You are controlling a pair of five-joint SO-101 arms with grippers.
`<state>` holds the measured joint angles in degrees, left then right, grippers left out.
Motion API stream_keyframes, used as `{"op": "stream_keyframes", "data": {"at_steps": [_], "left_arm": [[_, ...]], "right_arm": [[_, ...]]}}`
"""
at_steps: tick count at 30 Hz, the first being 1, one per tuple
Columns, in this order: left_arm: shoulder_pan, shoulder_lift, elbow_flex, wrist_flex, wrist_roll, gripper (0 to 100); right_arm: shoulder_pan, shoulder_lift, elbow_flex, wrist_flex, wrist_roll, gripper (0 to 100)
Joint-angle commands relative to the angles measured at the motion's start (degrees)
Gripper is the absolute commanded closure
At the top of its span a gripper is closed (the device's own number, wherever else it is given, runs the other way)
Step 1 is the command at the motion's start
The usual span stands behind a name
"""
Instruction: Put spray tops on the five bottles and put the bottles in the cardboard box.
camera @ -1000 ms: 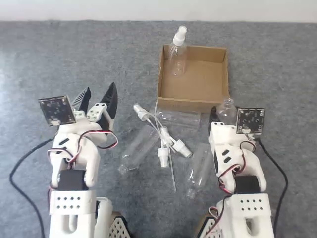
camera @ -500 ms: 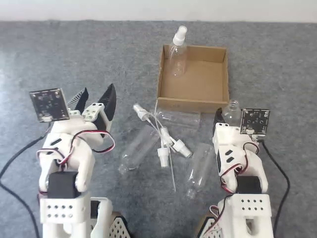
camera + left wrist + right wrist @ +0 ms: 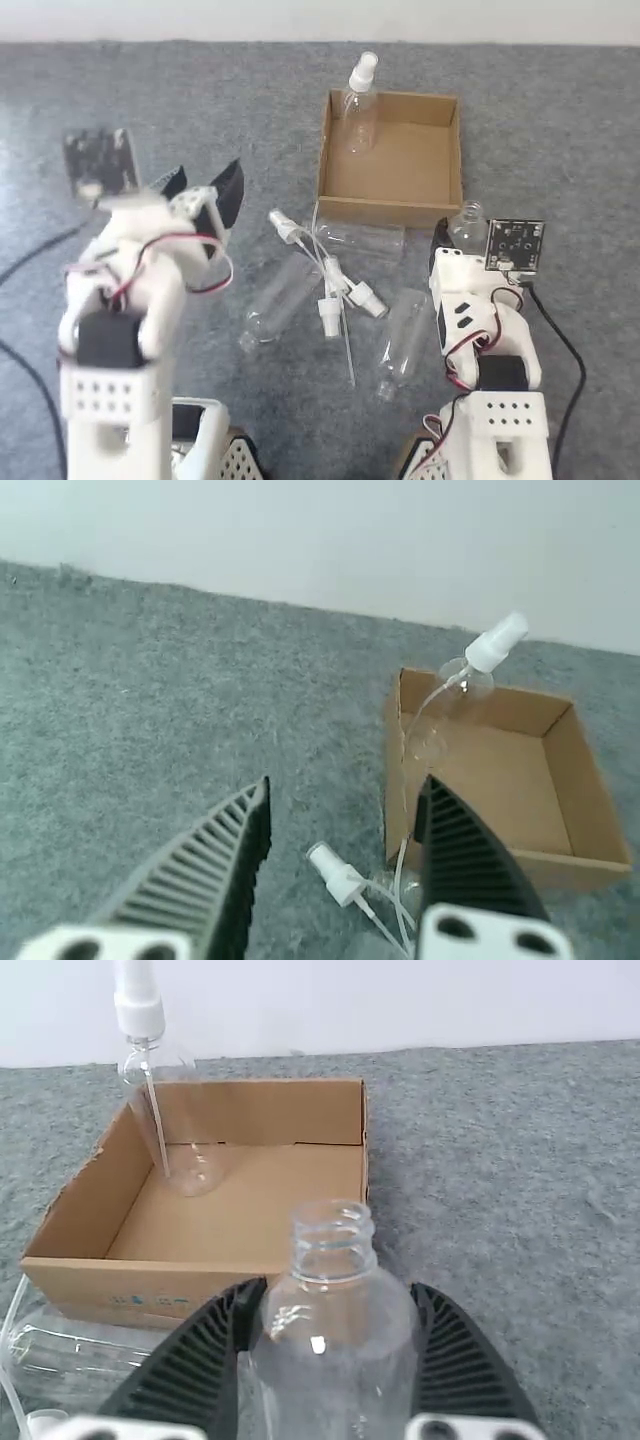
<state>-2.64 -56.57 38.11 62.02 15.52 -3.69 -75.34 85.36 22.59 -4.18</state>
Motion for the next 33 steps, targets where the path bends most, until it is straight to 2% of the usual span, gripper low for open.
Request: {"op": "stream_keyframes", "data": {"at_steps": [1,14,20,26,33], "left_arm": [[0.26,10.73,-9.98,3.16,1.58,78],[2.55,26.29,-14.99,5.10,3.16,78],[2.99,33.85,-20.00,6.33,12.13,78],[3.08,42.29,-26.95,12.57,17.49,78],[3.16,50.46,-30.64,13.01,21.80,78]], "right_arm": [[1.01,-1.27,-0.35,-1.36,-0.44,89.4],[1.01,-1.27,-0.35,-1.36,-0.44,89.4],[1.01,-1.27,-0.35,-1.36,-0.44,89.4],[1.10,-1.27,-0.35,-1.36,-0.44,89.4],[1.10,-1.27,-0.35,-1.36,-0.44,89.4]]}}
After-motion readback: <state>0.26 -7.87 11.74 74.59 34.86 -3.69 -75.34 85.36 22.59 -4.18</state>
